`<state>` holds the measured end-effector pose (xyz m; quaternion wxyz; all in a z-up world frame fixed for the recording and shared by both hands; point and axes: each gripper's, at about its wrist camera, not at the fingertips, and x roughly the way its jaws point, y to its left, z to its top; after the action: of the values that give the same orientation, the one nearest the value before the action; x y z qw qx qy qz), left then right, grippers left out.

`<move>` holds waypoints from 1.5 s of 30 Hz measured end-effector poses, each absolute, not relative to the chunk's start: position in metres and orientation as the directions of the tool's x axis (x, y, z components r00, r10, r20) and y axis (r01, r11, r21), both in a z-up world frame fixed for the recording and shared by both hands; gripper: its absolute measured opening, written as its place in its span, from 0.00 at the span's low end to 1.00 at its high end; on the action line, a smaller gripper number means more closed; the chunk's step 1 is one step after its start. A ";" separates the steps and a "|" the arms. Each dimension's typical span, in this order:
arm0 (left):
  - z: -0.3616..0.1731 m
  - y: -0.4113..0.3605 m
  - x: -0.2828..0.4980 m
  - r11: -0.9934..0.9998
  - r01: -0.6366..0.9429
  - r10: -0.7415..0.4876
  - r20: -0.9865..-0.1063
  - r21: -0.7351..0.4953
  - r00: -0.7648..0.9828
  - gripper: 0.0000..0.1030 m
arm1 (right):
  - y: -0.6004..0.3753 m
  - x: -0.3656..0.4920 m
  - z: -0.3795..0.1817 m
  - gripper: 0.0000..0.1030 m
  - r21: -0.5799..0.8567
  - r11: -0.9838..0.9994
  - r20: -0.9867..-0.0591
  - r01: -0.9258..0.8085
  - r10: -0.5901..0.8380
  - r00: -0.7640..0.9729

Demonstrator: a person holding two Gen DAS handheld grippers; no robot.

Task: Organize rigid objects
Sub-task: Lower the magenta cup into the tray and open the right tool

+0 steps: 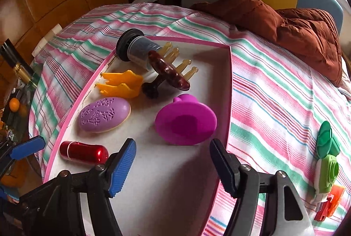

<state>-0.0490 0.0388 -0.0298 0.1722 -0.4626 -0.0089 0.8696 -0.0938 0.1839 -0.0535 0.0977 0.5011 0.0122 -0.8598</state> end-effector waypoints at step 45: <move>-0.019 0.059 -0.029 -0.933 -0.341 0.293 -0.796 -0.117 -0.530 0.73 | 0.275 -0.045 -0.020 0.71 0.020 -1.000 -0.818 -0.005 -0.014 -0.575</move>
<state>-0.0291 0.0592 -0.0186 0.1812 -0.4499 0.0266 0.8741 -0.0449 0.2749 -0.0198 0.0024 0.4611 -0.0103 -0.8873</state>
